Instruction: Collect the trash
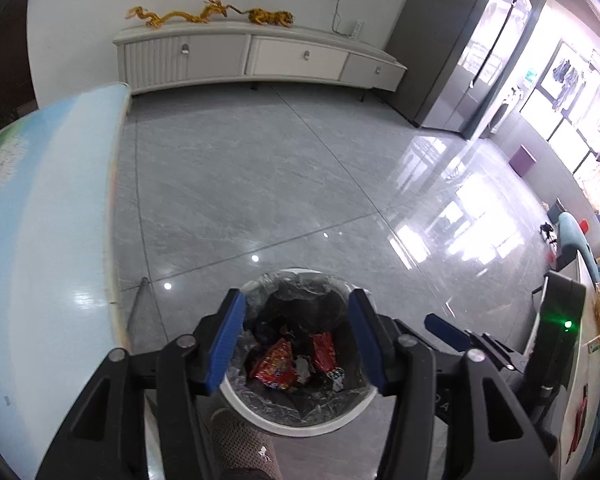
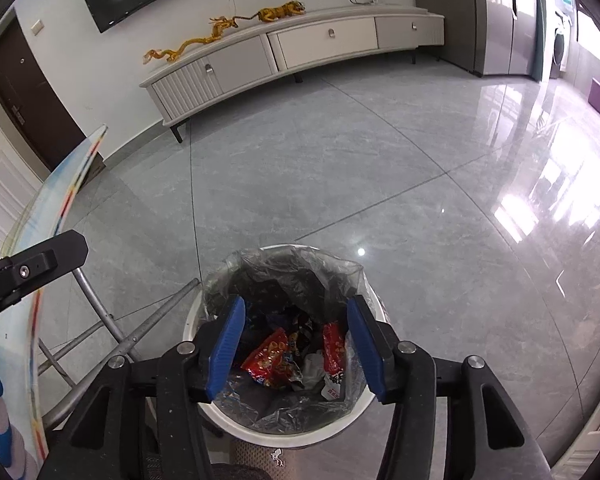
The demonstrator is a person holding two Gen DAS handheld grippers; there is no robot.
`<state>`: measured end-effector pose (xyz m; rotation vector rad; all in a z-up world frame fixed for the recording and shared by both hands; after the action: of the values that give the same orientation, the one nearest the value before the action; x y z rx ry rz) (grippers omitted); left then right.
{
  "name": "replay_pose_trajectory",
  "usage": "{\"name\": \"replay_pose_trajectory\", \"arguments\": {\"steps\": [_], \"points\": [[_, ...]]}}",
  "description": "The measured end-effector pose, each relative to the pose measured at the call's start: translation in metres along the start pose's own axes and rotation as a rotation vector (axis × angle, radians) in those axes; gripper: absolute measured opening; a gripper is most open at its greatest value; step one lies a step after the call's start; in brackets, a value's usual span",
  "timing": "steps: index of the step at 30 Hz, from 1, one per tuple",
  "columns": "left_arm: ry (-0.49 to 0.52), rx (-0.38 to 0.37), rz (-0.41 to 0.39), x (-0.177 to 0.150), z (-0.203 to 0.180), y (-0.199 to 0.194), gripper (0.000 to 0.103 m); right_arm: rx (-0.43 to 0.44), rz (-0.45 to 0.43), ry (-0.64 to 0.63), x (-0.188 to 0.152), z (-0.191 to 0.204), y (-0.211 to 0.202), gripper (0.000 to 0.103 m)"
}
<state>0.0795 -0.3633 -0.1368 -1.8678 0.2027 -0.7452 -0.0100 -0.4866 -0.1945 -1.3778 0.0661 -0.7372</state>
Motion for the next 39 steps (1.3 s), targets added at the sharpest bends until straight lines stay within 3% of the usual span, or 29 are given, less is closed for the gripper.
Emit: {"name": "replay_pose_trajectory", "arguments": {"steps": [10, 14, 20, 35, 39], "points": [[-0.048, 0.181, -0.221, -0.014, 0.044, -0.084, 0.063, -0.014, -0.118, -0.105, 0.004, 0.057, -0.042, 0.08], [-0.084, 0.26, -0.31, -0.029, 0.071, -0.122, 0.072, -0.013, -0.17, -0.161, 0.002, 0.088, -0.062, 0.09], [-0.137, 0.361, -0.391, -0.062, 0.11, -0.167, 0.079, -0.01, -0.231, -0.248, -0.009, 0.137, -0.083, 0.103], [-0.31, 0.518, -0.484, -0.127, 0.192, -0.242, 0.08, -0.021, -0.365, -0.373, -0.036, 0.225, -0.113, 0.103], [-0.34, 0.552, -0.499, -0.136, 0.203, -0.251, 0.095, -0.031, -0.4, -0.38, -0.04, 0.235, -0.118, 0.103]]}}
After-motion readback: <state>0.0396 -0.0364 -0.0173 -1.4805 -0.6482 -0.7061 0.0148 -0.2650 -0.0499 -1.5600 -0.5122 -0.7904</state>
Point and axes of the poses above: each gripper's, at about its wrist camera, not at the fingertips, and y roughly the way its jaws point, z to its left, x to its top, the point moved 6 cm from there along y, roughly the way its jaws point, and after that the axes turned 12 degrees about z, right-handed, at the moved point
